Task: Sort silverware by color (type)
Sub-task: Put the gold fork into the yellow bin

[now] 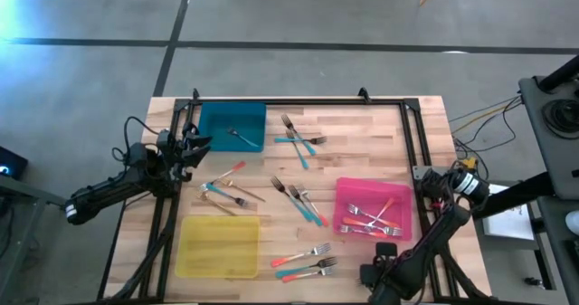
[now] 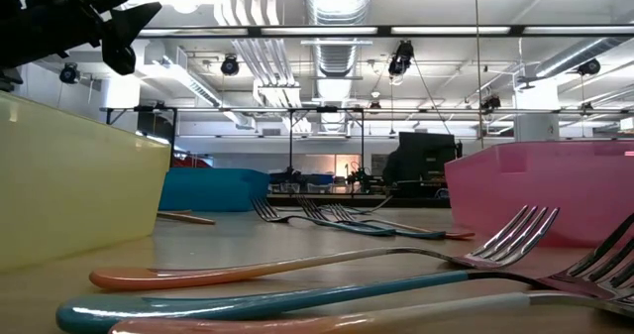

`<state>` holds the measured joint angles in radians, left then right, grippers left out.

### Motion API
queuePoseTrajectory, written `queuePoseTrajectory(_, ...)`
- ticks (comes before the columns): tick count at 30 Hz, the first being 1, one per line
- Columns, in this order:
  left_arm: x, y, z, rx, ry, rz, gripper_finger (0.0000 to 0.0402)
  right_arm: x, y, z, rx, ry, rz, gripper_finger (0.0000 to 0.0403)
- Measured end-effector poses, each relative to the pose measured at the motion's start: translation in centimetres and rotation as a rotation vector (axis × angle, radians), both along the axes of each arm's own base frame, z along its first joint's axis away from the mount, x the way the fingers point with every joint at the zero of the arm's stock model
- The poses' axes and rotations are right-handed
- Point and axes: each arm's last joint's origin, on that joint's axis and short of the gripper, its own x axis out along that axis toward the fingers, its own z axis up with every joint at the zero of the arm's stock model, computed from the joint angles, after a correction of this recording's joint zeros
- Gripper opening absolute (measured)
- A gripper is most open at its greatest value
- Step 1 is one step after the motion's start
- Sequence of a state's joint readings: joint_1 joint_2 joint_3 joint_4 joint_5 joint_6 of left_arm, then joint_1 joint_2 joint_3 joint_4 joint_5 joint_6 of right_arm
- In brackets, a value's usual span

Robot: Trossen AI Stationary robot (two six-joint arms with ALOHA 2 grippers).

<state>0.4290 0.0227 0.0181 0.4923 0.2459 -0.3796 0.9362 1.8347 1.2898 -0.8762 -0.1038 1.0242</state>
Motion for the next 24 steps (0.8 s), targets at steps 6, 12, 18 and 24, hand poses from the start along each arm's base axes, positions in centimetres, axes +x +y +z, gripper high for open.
queuePoseTrajectory(6, 0.0, 0.0, 0.0, 0.000, 0.000, 0.000, 0.0141, -0.2, -0.3, -0.5, -0.014, 0.010, -0.009, 0.0063)
queuePoseTrajectory(12, 0.0, 0.0, 0.0, 0.000, 0.000, 0.000, 0.0141, -0.4, -0.5, -1.2, -0.010, 0.009, -0.014, 0.0063)
queuePoseTrajectory(18, 0.0, 0.0, 0.0, 0.000, 0.000, 0.000, 0.0141, -0.4, -0.6, -1.4, -0.007, 0.007, -0.016, 0.0063)
queuePoseTrajectory(24, 0.0, 0.0, 0.0, 0.000, 0.000, 0.000, 0.0141, -0.4, -0.6, -1.5, -0.001, 0.002, -0.015, 0.0041)
